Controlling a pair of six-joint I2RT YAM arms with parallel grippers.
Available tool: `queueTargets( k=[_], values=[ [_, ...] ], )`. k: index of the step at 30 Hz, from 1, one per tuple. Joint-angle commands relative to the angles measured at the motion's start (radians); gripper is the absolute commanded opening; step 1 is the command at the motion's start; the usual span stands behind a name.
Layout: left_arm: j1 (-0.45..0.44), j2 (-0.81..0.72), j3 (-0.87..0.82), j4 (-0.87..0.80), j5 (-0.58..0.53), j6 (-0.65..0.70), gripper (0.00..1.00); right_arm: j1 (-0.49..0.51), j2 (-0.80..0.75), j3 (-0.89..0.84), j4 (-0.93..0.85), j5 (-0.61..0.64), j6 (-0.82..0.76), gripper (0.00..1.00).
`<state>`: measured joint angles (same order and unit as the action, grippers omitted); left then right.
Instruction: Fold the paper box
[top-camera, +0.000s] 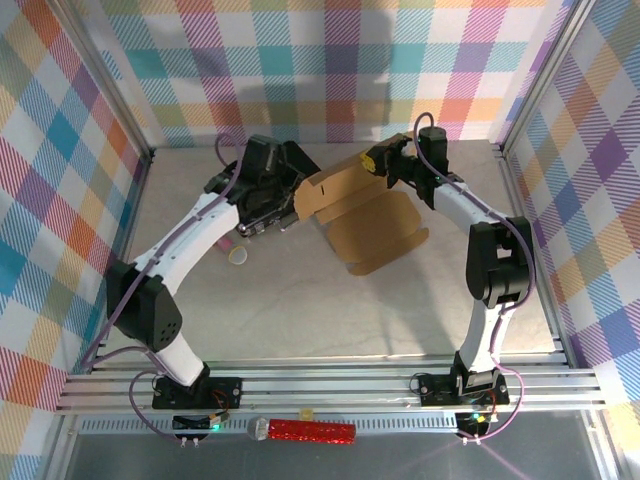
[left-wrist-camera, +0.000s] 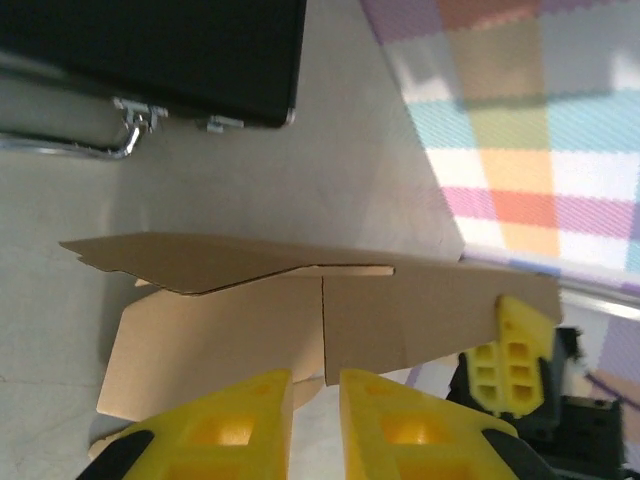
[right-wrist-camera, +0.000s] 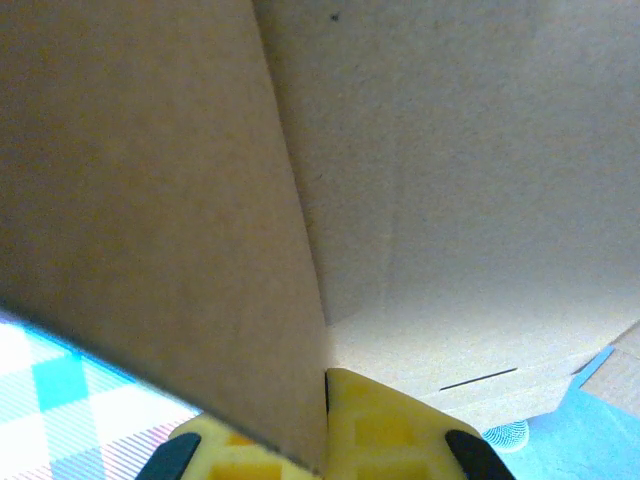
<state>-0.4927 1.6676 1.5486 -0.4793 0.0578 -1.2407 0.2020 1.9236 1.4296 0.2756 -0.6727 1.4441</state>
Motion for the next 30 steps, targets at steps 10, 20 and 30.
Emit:
queueTargets(
  k=[10, 20, 30],
  values=[
    [-0.041, 0.007, 0.037, 0.018, -0.039, 0.033, 0.32, -0.009, 0.107, -0.085, 0.363, -0.128, -0.024, 0.00],
    [-0.047, -0.005, -0.031, 0.018, -0.035, 0.050, 0.32, -0.013, 0.173, -0.137, 0.502, -0.208, -0.010, 0.00],
    [-0.078, 0.077, -0.063, 0.135, -0.003, 0.003, 0.32, -0.020, 0.198, -0.181, 0.554, -0.234, 0.001, 0.00]
  ],
)
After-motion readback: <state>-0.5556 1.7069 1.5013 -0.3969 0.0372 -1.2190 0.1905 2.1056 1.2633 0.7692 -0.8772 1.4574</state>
